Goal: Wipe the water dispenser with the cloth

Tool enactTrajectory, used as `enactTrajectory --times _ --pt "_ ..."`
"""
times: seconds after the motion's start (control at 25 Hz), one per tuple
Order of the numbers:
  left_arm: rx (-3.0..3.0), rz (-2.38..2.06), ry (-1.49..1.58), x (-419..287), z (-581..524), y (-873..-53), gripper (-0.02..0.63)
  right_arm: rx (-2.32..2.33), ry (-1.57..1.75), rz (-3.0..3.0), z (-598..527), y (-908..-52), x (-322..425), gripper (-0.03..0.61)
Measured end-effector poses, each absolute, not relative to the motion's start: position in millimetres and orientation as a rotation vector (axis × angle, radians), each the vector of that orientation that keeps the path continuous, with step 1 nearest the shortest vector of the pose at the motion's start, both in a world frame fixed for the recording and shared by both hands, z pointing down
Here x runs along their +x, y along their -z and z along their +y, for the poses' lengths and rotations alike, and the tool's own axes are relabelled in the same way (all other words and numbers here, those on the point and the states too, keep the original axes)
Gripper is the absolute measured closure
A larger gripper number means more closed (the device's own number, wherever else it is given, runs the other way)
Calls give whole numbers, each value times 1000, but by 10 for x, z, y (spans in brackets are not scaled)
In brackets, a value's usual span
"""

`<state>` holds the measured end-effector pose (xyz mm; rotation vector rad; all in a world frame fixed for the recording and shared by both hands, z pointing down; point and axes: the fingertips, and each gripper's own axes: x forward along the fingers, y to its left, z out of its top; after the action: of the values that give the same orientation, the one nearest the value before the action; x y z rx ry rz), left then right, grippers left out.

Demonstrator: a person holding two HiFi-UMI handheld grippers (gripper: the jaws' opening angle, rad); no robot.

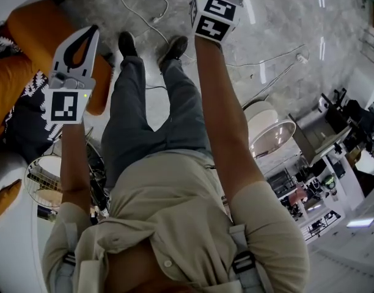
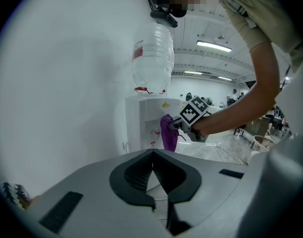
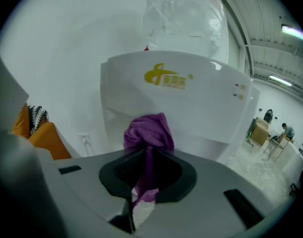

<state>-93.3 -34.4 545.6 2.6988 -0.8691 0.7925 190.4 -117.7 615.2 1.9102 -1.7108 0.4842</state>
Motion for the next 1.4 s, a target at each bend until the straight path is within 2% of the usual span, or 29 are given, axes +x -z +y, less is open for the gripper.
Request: enactTrajectory --times 0.12,0.48,1.16,1.4 --pt "2677 -902 -799 -1090 -384 -5496 597 1912 -522 -1721 -1314 -6214 1652 520" --pt "2663 -910 -813 -1245 -412 -5553 597 1897 -502 -1733 -1242 -6203 1619 518" --pt "2729 -784 -819 -548 -314 -5481 597 2100 -639 -1553 -763 -6241 2886 520" --pt "2713 -798 -813 -554 -311 -5514 597 2044 -624 -1587 -799 -6273 2707 520"
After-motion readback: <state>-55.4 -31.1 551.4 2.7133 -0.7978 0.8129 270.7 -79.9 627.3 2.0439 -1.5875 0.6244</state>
